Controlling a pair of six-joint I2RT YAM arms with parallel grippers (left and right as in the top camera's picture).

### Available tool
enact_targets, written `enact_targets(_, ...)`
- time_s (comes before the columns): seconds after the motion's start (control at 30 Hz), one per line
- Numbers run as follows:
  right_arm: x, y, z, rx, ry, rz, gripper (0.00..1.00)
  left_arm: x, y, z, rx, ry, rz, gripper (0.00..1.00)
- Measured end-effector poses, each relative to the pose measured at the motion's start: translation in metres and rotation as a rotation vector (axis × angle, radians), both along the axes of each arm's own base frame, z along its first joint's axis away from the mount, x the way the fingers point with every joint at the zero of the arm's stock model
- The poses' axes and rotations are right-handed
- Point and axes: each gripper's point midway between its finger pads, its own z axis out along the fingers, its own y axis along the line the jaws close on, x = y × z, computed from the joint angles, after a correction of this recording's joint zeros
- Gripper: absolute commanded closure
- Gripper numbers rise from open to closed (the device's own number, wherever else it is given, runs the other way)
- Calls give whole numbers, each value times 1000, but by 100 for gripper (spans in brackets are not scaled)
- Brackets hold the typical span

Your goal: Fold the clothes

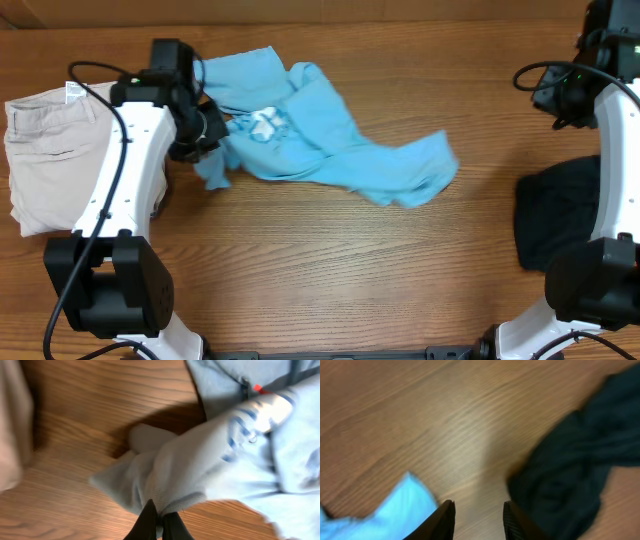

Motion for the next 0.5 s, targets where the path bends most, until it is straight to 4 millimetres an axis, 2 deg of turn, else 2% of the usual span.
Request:
enact_targets(0.07, 1, 7, -21, 42, 16, 13, 65, -2, 8, -2, 1, 10, 2, 96)
enact_targets(0.2, -2, 32, -57, 172, 51, 80, 65, -3, 2, -2, 1, 11, -42, 96)
enact_targets(0.5, -15, 113, -101, 321, 124, 316, 61, -4, -12, -2, -6, 11, -84, 96)
